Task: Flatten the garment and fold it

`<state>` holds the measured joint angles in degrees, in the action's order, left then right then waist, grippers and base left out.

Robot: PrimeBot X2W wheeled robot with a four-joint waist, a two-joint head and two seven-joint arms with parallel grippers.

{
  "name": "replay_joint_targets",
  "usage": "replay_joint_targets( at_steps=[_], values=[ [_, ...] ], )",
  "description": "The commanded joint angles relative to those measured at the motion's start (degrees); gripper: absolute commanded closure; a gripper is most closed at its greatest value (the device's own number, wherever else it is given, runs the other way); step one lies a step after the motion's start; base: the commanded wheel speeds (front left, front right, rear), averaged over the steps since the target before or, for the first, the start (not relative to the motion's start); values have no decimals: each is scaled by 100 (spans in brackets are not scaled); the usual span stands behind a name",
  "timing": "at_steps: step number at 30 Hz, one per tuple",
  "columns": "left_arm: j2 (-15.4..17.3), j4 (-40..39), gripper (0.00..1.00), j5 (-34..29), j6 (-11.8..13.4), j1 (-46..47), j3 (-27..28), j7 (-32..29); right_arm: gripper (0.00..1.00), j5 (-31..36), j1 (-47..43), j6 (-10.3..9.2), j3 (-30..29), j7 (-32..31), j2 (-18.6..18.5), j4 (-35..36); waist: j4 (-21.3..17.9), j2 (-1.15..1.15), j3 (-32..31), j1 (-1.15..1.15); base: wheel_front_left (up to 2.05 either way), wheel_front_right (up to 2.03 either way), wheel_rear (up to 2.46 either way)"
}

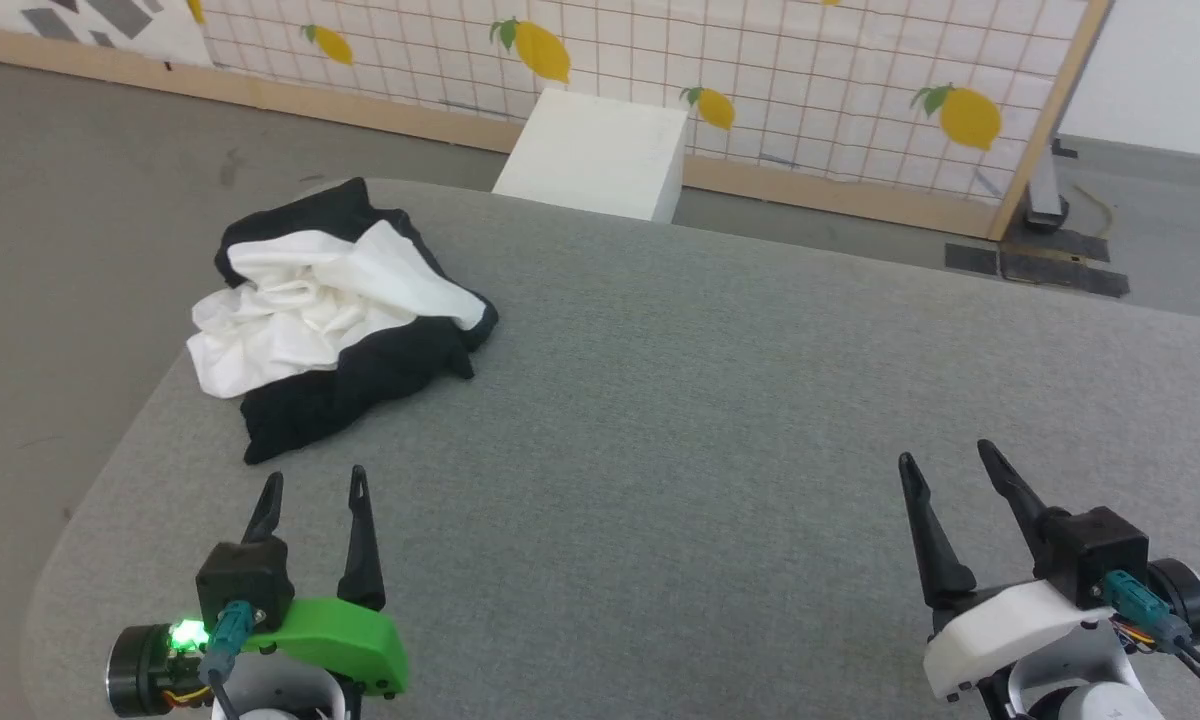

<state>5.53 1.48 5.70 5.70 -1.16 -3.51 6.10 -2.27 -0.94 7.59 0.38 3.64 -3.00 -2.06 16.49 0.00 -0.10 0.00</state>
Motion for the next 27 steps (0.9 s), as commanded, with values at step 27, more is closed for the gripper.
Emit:
replay_joint_targets(
  at_steps=[27],
  values=[
    [324, -81, 0, 502, 345, -188, -56, 352, 0, -219, 185, -6, 74, 248, 8, -129, 847, 0, 36, 0, 0, 0, 0]
  ],
)
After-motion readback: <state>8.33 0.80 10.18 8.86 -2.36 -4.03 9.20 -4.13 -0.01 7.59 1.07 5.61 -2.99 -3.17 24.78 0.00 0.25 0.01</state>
